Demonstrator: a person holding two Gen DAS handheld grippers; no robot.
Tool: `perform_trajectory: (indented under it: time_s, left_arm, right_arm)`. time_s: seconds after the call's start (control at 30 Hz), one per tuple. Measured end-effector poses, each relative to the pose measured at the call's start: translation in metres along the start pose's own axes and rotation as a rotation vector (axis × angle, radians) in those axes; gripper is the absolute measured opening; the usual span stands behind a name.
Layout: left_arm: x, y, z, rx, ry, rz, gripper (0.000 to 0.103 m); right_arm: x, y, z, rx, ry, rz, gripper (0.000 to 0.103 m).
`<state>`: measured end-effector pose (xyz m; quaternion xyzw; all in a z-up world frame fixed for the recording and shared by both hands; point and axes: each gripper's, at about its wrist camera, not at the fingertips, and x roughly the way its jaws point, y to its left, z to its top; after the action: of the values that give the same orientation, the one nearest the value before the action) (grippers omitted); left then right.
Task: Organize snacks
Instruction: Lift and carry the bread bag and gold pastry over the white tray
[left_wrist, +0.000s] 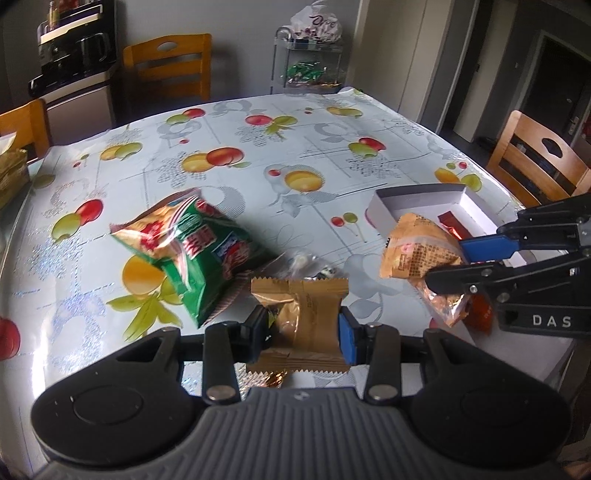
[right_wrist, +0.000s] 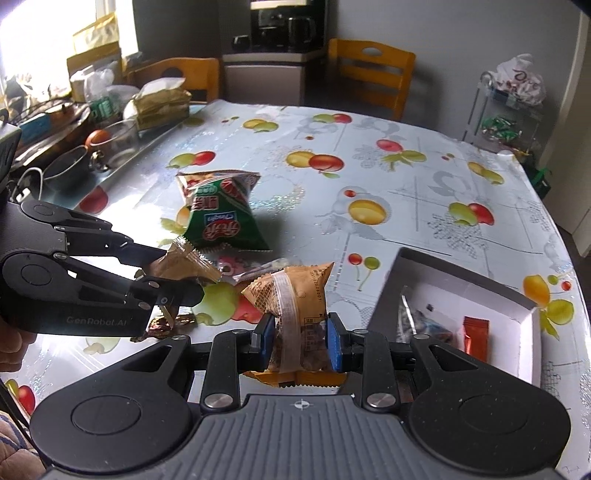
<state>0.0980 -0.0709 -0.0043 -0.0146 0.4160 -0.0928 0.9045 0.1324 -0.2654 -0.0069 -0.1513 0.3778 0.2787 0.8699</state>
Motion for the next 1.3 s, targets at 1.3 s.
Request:
perform_trajectory:
  time_s: [1.3]
  left_arm:
    - [0.032,-0.107,0.028,0.212,0.010,-0.236,0.038]
  right_arm:
    - [-0.048,-0.071,-0.059,0.214,0.024,-0.197,0.031]
